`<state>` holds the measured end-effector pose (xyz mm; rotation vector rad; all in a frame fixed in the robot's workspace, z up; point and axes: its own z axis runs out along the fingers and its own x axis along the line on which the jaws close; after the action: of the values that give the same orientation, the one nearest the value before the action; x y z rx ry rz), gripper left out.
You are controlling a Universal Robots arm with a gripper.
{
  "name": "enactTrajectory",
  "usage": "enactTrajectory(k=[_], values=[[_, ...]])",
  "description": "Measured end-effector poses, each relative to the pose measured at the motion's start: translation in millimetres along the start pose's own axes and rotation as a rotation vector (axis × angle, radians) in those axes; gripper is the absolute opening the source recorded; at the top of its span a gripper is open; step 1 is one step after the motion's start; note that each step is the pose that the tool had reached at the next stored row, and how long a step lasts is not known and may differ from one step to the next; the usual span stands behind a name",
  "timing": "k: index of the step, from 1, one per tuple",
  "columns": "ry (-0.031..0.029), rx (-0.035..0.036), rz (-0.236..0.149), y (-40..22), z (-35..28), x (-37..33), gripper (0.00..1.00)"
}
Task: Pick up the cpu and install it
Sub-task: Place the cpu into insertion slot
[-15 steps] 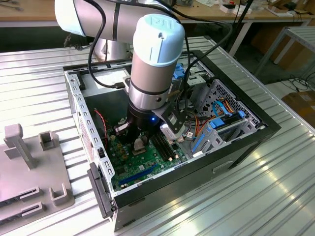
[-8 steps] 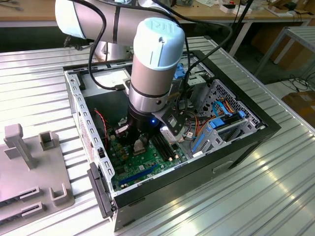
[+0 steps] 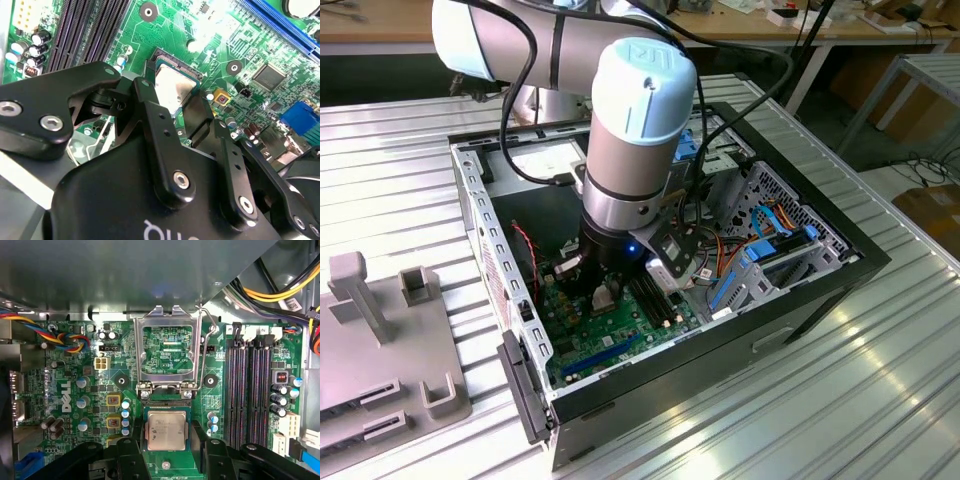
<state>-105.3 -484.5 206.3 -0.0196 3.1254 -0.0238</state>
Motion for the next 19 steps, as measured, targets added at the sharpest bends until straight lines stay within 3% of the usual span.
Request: enactTrajectory(k=[19], values=[[0.0000, -0.0014, 0.005, -0.2, 4.5, -0.9, 0.47]])
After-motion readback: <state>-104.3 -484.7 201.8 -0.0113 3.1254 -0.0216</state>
